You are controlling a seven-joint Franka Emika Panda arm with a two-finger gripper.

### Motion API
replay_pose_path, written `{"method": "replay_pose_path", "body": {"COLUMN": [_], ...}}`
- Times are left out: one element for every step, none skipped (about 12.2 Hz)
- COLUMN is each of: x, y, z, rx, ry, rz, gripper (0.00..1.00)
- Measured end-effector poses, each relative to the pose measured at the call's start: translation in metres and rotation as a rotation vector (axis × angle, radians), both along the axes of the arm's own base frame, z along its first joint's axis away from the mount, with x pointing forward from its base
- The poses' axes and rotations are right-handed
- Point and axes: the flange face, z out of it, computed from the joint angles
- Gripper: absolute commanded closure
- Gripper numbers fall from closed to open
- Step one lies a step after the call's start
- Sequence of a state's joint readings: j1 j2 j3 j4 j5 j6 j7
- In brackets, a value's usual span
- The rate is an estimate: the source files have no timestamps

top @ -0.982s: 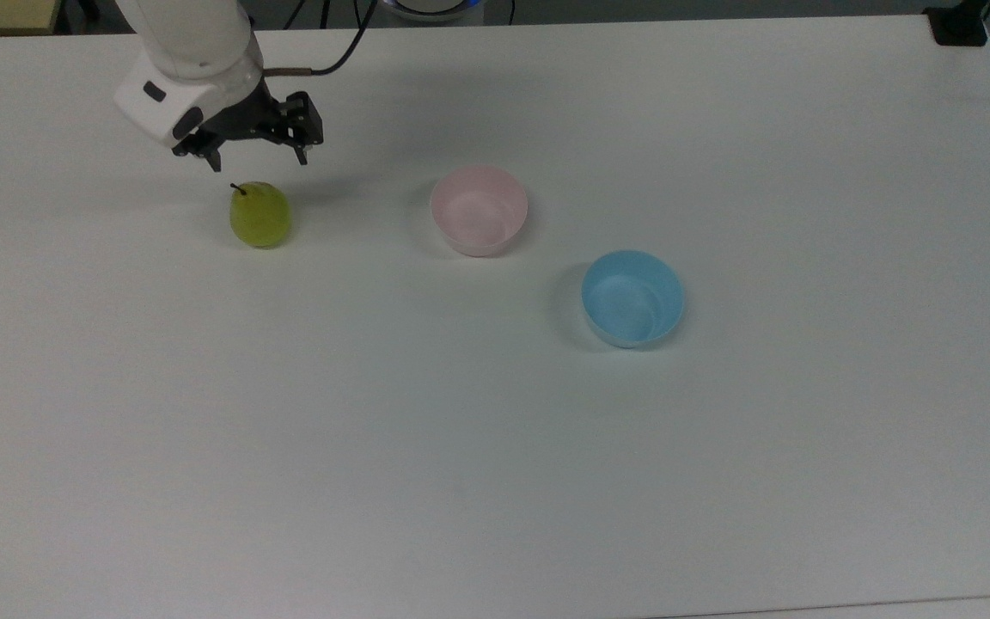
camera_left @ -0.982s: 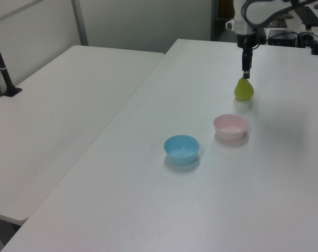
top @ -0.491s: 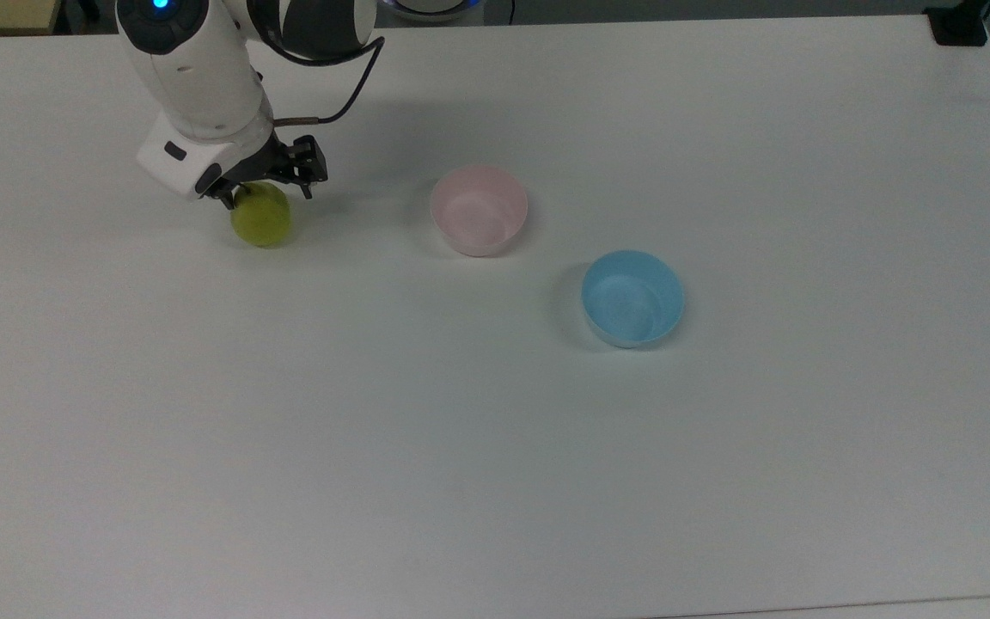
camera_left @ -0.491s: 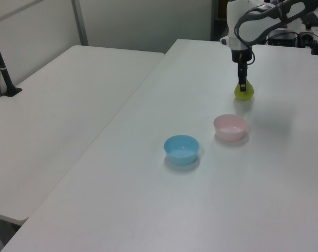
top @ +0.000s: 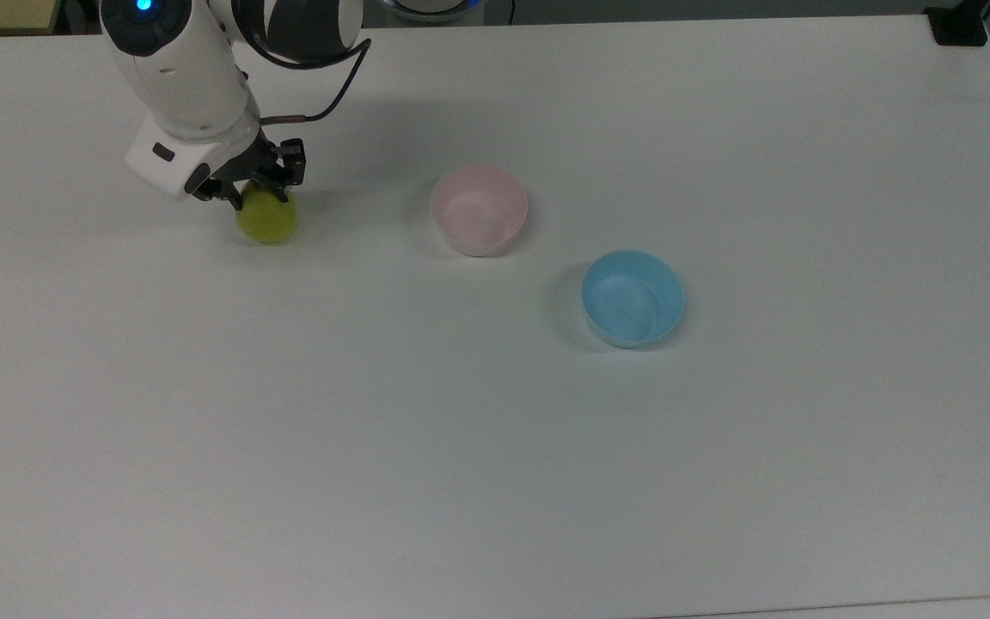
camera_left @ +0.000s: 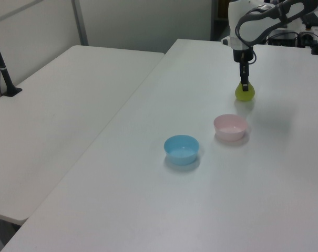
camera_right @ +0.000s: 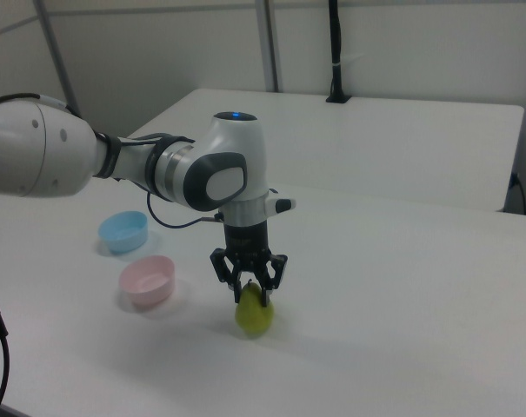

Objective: Place the pear in the bowl
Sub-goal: 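Lift the pear and carry it over the pink bowl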

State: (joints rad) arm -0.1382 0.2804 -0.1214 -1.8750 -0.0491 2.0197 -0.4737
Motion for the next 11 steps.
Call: {"method": "replay_pose_path", "body": {"x": [0.0,0.0,0.0,0.0,0.0,0.0,-0.002,-0.003,-0.004,-0.005,-0.004], "y": [0.0,0.0,0.0,0.0,0.0,0.001,0.002,0.006,0.01,0.017,0.032], "z": [0.0,0.0,0.002,0.005,0.009,0.013,0.022,0.032,0.038,0.045,0.055], "rx": [0.0,0.0,0.0,-0.001,-0.001,-0.002,-0.002,-0.001,0.0,0.001,0.001], "ry": [0.0,0.0,-0.002,-0.008,-0.013,-0.018,-0.027,-0.031,-0.032,-0.033,-0.036], "rz": [0.002,0.003,0.004,0.004,0.004,0.004,0.006,0.011,0.017,0.025,0.029], "gripper": [0.62,0.63,0.63,0.63,0.63,0.63,0.63,0.62,0.62,0.62,0.62]}}
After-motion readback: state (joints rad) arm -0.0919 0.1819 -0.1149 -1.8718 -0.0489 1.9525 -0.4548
